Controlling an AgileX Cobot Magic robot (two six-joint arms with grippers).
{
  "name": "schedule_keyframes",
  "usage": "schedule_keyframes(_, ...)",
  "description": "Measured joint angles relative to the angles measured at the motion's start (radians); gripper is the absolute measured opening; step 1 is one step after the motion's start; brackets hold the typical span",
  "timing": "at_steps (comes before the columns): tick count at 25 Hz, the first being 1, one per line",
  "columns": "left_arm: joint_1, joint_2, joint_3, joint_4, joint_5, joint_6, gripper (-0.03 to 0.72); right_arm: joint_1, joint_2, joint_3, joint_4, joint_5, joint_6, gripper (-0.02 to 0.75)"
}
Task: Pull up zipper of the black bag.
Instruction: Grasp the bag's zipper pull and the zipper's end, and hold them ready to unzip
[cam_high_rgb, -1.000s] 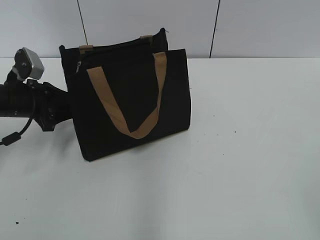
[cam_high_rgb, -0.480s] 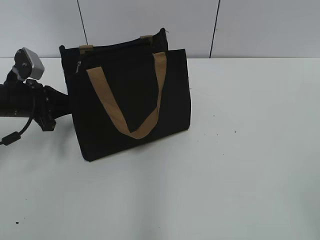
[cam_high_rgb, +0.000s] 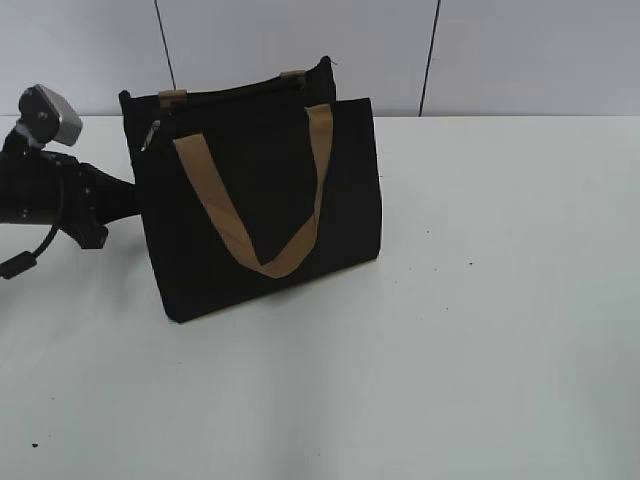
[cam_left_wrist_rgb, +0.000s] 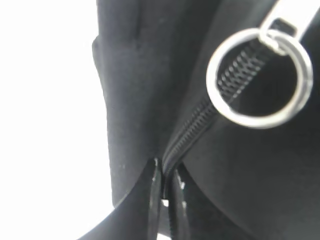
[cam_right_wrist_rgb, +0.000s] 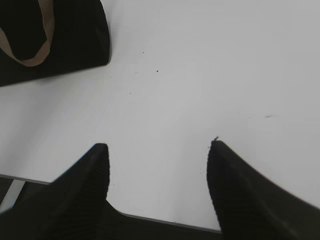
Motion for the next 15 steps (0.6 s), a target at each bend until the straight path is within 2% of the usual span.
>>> schedule_keyframes(5,0.001,-0.062,0.0,0.008,-0.039,-0.08,0.017,0.0,0.266,-0.117,0.103,-0.001,-0.157,0.473)
schedule_keyframes(10,0.017,-0.106,0.0,0.094,-0.048,-0.202,0.017,0.0,0.574,-0.323,0.217,-0.001,-0.355,0.473)
schedule_keyframes(15,0.061,-0.143,0.0,0.179,-0.006,-0.285,0.017,0.003,0.878,-0.516,0.251,-0.001,-0.491,0.473)
